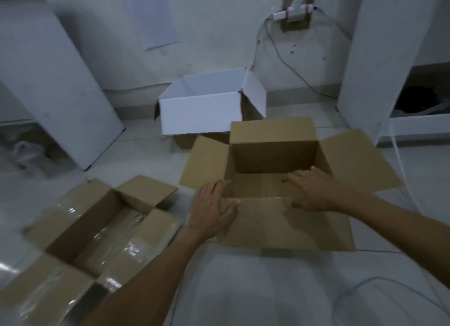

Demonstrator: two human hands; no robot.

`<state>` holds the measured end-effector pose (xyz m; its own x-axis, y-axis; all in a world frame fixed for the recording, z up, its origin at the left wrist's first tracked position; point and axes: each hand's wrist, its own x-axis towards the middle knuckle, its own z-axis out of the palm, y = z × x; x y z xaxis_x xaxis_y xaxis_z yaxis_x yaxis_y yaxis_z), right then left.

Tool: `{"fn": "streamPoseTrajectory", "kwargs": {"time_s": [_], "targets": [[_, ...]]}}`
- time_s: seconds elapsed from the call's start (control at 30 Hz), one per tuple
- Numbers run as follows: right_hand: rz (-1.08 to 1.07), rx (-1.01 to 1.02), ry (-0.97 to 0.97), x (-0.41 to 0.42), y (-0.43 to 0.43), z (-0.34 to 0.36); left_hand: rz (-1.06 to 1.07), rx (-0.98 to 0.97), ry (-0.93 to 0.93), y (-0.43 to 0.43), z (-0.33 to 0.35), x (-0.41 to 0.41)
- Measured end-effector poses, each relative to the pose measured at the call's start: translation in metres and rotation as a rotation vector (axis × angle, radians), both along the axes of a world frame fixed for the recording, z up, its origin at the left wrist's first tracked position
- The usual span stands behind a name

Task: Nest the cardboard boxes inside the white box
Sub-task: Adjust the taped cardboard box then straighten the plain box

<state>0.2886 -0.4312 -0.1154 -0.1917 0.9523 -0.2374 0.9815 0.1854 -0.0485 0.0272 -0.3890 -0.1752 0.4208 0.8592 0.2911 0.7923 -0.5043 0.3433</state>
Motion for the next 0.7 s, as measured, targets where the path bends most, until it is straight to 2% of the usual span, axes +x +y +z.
{"fn": "streamPoseTrajectory", "kwargs": {"time_s": [0.13,0.23,0.3,0.4,0.5,0.7], "targets": [[0.158,-0.092,-0.058,-0.050,0.017,0.080,0.152,0.014,-0.088,-0.020,0.020,-0.059],[0.235,-0.020,-0.098,-0.087,0.032,0.133,0.243,-0.057,-0.081,-0.032,0.023,-0.102],[0.300,0.030,-0.146,-0.118,0.047,0.143,0.307,-0.125,-0.025,-0.030,0.017,-0.127],[0.412,-0.030,-0.170,-0.168,0.067,0.120,0.457,-0.223,0.038,-0.019,-0.001,-0.155],[0.531,-0.079,-0.152,-0.221,0.077,0.068,0.614,-0.302,0.073,-0.007,-0.024,-0.179],[0.661,-0.006,-0.096,-0.300,0.103,-0.050,0.765,-0.456,0.072,0.002,-0.067,-0.209]]}}
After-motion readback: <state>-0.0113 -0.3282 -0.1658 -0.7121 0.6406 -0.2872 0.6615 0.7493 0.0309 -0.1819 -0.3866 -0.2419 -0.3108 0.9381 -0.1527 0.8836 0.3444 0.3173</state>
